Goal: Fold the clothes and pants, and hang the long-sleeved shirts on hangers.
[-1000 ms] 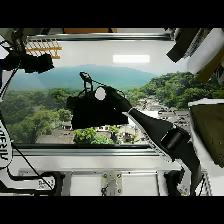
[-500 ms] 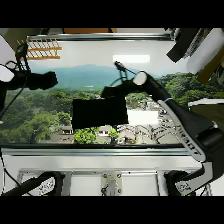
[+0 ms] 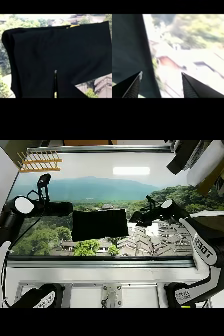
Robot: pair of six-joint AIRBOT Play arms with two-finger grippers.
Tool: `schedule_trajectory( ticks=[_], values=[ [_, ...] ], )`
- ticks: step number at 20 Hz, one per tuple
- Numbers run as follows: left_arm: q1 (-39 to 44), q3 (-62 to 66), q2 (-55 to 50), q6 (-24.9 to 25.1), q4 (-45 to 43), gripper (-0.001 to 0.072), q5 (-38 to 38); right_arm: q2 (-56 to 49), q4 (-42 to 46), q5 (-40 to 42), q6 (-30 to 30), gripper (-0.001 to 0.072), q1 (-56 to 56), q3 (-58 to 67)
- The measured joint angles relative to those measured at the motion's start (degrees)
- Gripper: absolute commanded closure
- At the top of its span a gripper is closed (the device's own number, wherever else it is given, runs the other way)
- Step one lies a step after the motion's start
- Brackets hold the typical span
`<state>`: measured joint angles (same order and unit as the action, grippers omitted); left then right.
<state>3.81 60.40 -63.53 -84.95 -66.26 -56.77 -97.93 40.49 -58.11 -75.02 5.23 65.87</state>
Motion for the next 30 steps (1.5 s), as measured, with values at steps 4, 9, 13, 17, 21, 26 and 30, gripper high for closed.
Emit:
schedule_trajectory(
  ticks=[4,9,13,17,21,26,30],
  values=[
    [0.63,-0.48,0.24,0.15,-0.02,0.0701,0.55,-3.61,-10.60,2.34,4.42,0.0178,4.31,0.35],
    [0.81,-0.61,0.31,0.15,-0.02,0.0701,0.85,-8.68,-16.76,4.87,6.71,0.0670,11.69,5.25],
    [0.81,-0.61,0.31,0.13,0.00,0.0702,0.61,-9.20,-18.88,5.86,8.17,0.0701,14.27,8.15],
    [0.81,-0.61,0.33,0.11,0.00,0.0701,0.07,-2.27,-11.67,5.31,4.33,0.0701,8.85,9.31],
    [0.81,-0.61,0.33,0.09,-0.02,0.0701,-0.17,9.51,1.53,0.24,-2.12,0.0701,-3.65,9.62],
    [0.81,-0.61,0.33,0.00,0.00,0.0702,-0.20,24.02,14.71,-3.28,-5.70,0.0701,-24.57,9.70],
    [0.81,-0.61,0.33,0.00,0.00,0.0701,-0.22,32.17,21.90,-4.35,-6.75,0.0701,-41.79,9.70]
  ],
)
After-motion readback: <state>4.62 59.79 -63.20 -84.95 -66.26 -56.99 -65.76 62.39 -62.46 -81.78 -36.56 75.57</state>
